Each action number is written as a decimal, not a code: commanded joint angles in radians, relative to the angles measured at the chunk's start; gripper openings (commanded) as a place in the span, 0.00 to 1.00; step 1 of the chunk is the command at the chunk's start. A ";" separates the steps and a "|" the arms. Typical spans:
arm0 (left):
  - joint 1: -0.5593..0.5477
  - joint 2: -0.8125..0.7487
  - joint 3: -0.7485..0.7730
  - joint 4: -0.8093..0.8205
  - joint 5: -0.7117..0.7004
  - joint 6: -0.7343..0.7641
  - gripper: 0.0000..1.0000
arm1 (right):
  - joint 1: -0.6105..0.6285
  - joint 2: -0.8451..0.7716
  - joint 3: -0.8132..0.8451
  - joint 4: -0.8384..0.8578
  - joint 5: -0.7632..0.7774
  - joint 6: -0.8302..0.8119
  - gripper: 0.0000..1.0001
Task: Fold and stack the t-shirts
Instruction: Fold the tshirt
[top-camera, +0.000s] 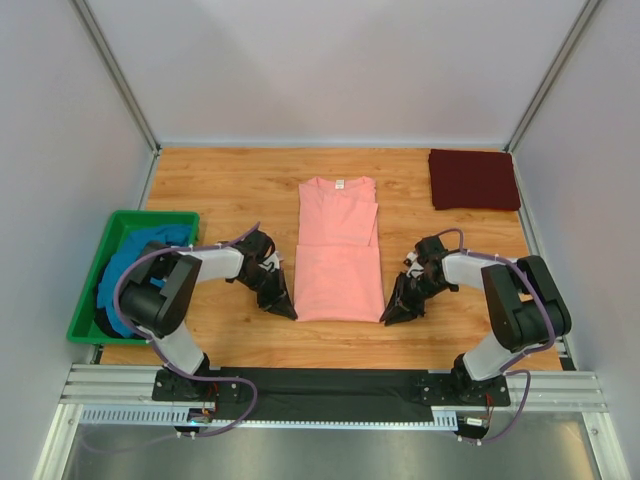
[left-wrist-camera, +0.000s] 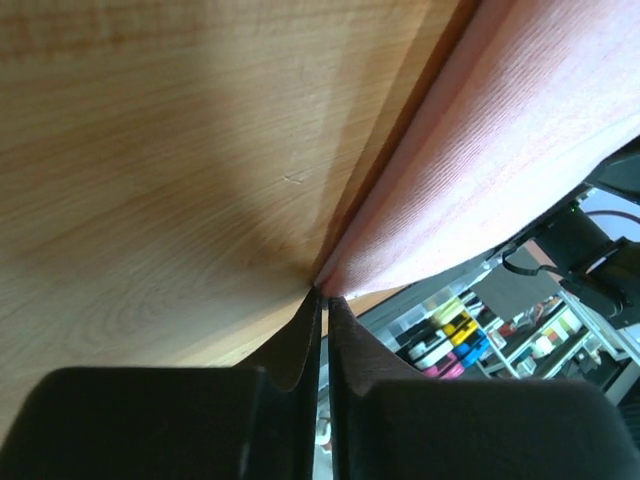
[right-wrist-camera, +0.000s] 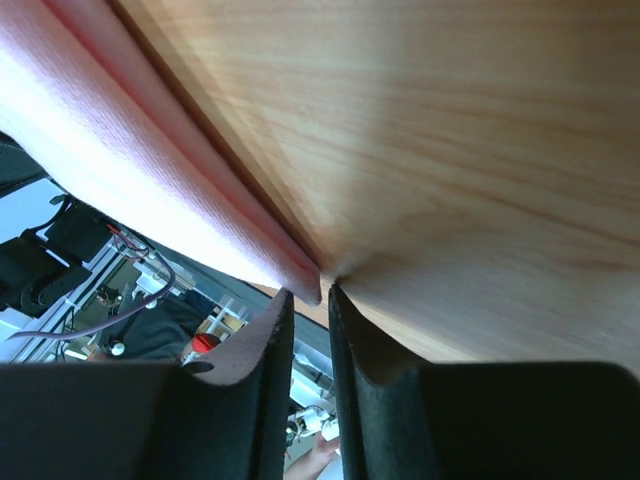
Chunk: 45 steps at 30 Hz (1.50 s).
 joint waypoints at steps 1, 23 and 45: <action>-0.004 0.029 0.006 0.023 -0.037 0.010 0.06 | 0.008 0.014 -0.025 0.053 0.065 0.002 0.21; -0.066 -0.139 0.068 -0.214 -0.169 0.007 0.00 | 0.020 -0.227 -0.055 -0.060 0.184 0.039 0.00; -0.100 -0.405 0.181 -0.463 -0.267 -0.112 0.00 | 0.040 -0.600 0.102 -0.344 0.292 0.135 0.00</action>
